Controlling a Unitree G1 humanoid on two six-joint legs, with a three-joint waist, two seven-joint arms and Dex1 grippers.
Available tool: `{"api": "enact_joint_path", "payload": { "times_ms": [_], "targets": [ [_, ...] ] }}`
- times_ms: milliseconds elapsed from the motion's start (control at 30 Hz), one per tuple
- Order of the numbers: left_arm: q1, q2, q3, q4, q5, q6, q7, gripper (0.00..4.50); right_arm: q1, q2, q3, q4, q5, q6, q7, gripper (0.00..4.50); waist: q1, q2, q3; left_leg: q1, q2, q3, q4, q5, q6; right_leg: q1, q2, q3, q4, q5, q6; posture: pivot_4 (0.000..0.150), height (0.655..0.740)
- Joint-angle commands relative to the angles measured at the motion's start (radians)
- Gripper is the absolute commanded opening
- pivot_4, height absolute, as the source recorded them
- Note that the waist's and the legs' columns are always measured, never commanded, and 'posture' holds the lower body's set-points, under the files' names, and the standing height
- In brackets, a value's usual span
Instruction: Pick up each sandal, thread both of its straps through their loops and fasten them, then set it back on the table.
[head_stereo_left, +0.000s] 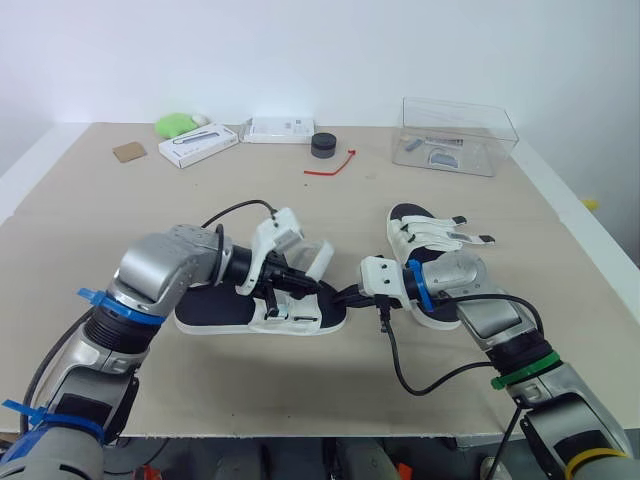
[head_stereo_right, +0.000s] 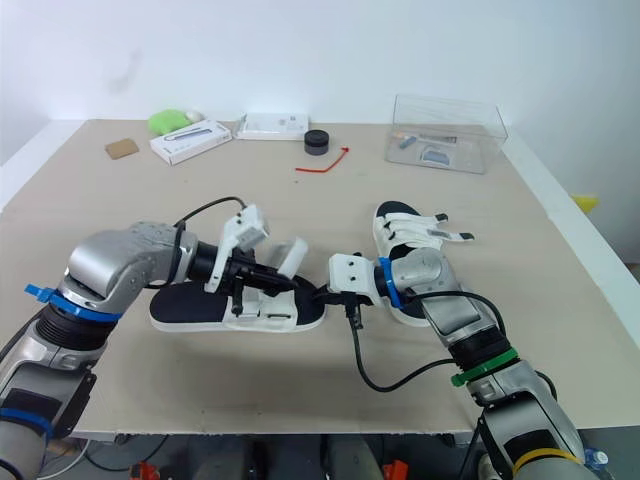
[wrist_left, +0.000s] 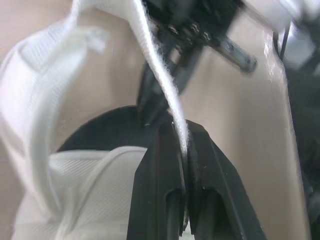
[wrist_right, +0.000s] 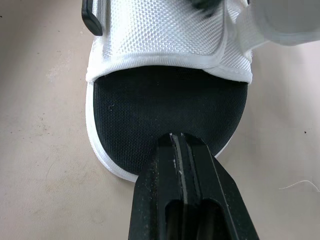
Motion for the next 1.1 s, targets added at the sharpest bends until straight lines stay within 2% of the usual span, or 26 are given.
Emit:
{"api": "enact_joint_path", "payload": {
  "times_ms": [33,267,400,733,1100],
  "targets": [
    [-0.024,-0.042,0.166,0.072,-0.11,0.145,0.048,0.01,0.018,-0.014,0.018,0.029,-0.045,0.01,-0.002,0.0,0.0,0.0,0.0,0.0,0.0,0.0,0.0,0.0,0.0,0.0,0.0,0.0,0.0,0.0,0.0,0.15,0.74],
    [-0.013,-0.09,0.293,0.056,-0.238,0.332,0.109,0.01,0.022,-0.015,0.02,0.025,-0.044,0.008,0.001,0.0,0.0,0.0,0.0,0.0,0.0,0.0,0.0,0.0,0.0,0.0,0.0,0.0,0.0,0.0,0.0,0.15,0.74],
    [0.038,-0.082,0.283,-0.015,-0.276,0.381,0.128,0.01,0.022,-0.016,0.021,0.024,-0.044,0.01,0.002,0.0,-0.001,0.0,0.0,0.0,0.0,0.0,0.0,0.0,0.0,0.0,-0.001,0.001,0.0,0.0,0.0,0.15,0.74],
    [0.198,-0.113,0.229,-0.095,-0.236,0.209,0.198,0.01,0.028,-0.017,0.017,0.017,-0.043,0.017,-0.003,0.0,0.0,0.0,0.0,0.0,0.0,-0.001,0.0,0.001,-0.001,0.0,-0.002,0.002,0.0,0.001,-0.001,0.15,0.74],
    [0.155,-0.155,0.203,-0.007,-0.207,0.114,0.233,0.01,0.032,-0.018,0.01,0.014,-0.046,0.024,-0.002,0.0,0.002,0.0,0.0,0.001,-0.004,-0.002,0.0,0.002,-0.001,0.003,-0.005,0.0,0.0,0.001,0.0,0.15,0.74]
  ]
}}
